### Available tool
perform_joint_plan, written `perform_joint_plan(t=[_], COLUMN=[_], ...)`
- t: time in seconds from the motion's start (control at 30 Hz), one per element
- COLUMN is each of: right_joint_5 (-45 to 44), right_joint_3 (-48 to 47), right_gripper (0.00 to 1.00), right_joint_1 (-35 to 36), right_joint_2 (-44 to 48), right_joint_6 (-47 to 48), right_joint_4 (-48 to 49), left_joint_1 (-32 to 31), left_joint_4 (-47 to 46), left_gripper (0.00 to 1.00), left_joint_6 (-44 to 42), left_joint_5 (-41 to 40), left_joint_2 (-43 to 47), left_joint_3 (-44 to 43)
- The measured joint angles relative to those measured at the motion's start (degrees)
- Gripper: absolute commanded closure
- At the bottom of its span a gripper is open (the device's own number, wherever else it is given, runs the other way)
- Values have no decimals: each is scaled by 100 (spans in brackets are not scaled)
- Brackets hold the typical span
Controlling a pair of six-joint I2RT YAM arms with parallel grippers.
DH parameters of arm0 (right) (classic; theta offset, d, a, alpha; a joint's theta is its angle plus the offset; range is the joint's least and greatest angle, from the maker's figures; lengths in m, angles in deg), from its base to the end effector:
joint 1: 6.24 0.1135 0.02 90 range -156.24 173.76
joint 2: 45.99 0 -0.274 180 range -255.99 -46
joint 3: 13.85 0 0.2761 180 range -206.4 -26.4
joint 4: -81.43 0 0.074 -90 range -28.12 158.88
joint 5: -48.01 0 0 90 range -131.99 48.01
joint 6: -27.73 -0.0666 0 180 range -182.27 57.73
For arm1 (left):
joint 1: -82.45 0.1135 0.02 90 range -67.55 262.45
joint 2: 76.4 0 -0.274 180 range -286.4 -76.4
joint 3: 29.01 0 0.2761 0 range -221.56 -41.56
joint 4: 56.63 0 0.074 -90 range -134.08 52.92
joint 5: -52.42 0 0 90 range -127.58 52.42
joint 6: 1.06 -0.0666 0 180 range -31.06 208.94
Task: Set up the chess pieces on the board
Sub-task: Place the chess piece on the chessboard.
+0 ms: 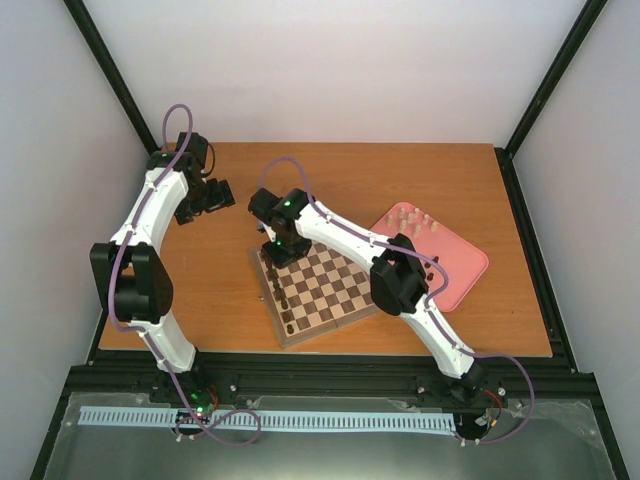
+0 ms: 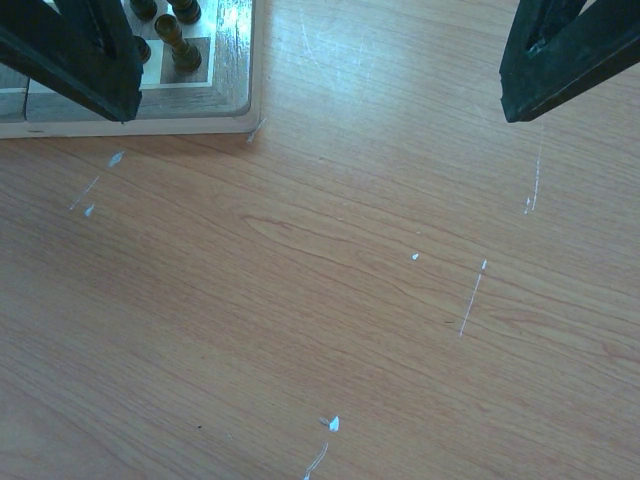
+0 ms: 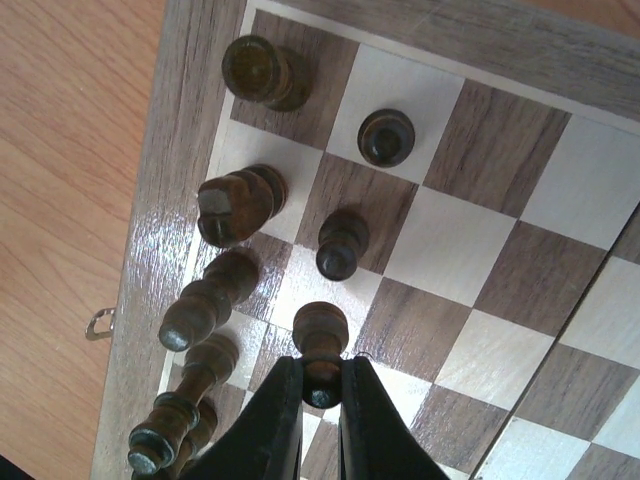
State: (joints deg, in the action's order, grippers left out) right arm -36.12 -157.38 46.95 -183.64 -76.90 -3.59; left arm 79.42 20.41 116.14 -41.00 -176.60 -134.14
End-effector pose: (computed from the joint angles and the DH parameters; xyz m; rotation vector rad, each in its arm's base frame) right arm 0.3083 0.4233 0.1886 -1.0136 2.8530 0.2894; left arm 0.3864 -0.0165 0.2732 -0.6043 2.7592 -0.0345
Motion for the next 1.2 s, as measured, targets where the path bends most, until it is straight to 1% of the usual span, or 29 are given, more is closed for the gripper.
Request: perform_joint_plan(t=[0.23,0.9,1.0,1.2], right_joint_5=[48,63,66,81], right_joint_3=[0,-28,-111,-142], right_gripper=[97,97,94,93], right_joint_1=[28,52,52,52], right_joint_2=[0,-160,-203,-225], right_joint_6=[52,138,155,179], right_joint_4=[-151,-151,-146,-151], left_joint_1=[0,0,0,0], left_joint_4=[-11,-13,-13,-13], left_gripper=[0,0,0,0], left_joint_6=[0,0,0,0], left_joint_5=[0,-2,-2,-4], left_joint_2=[0,0,0,0], left_joint_3=[31,33,33,33])
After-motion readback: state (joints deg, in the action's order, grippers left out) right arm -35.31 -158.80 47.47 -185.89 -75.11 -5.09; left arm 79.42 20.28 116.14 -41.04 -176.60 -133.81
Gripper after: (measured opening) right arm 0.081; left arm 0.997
